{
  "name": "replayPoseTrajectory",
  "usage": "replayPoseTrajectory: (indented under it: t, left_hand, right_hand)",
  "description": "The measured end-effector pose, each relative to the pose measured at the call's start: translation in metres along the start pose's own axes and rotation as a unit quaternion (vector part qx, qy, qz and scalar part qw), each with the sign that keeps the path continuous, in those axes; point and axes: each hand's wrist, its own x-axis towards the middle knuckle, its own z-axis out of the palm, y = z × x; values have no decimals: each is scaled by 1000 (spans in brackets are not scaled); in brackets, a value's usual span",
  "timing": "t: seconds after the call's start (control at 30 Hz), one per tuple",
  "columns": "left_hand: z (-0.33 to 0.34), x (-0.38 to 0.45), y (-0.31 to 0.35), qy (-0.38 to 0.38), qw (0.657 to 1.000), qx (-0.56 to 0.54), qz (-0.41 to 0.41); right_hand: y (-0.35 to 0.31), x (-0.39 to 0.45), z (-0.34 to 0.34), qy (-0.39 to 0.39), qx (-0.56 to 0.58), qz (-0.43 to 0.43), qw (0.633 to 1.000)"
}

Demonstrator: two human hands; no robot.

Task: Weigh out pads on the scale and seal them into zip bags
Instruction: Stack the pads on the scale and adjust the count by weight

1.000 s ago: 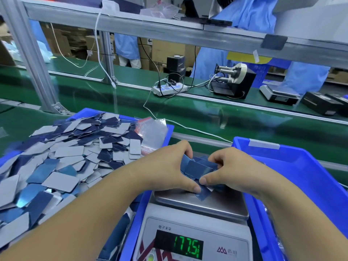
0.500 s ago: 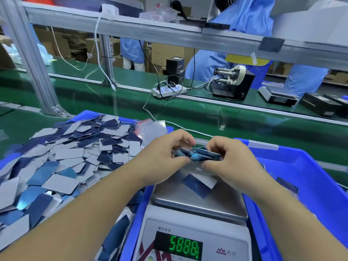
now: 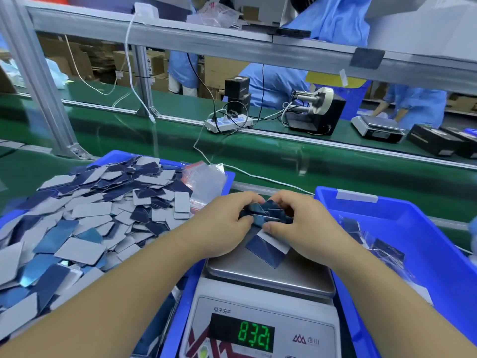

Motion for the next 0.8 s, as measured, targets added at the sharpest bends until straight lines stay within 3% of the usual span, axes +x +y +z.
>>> replayPoseTrajectory:
  t: [0.37, 0.47, 0.63, 0.8]
  left_hand:
    - [1, 2, -6, -18, 977, 207, -43]
    - [0, 1, -2, -11, 981, 192, -34]
    - [-1, -3, 7, -17, 996, 88, -8]
    - [7, -2, 5, -38, 992, 119, 24]
  right_hand:
    - [-1, 1, 6, 26, -15, -12, 999]
    - [-1, 1, 8, 9, -28, -12, 999]
    - [-1, 2, 6, 53, -2, -21, 998]
    - [0, 3, 12, -3, -45, -29, 999]
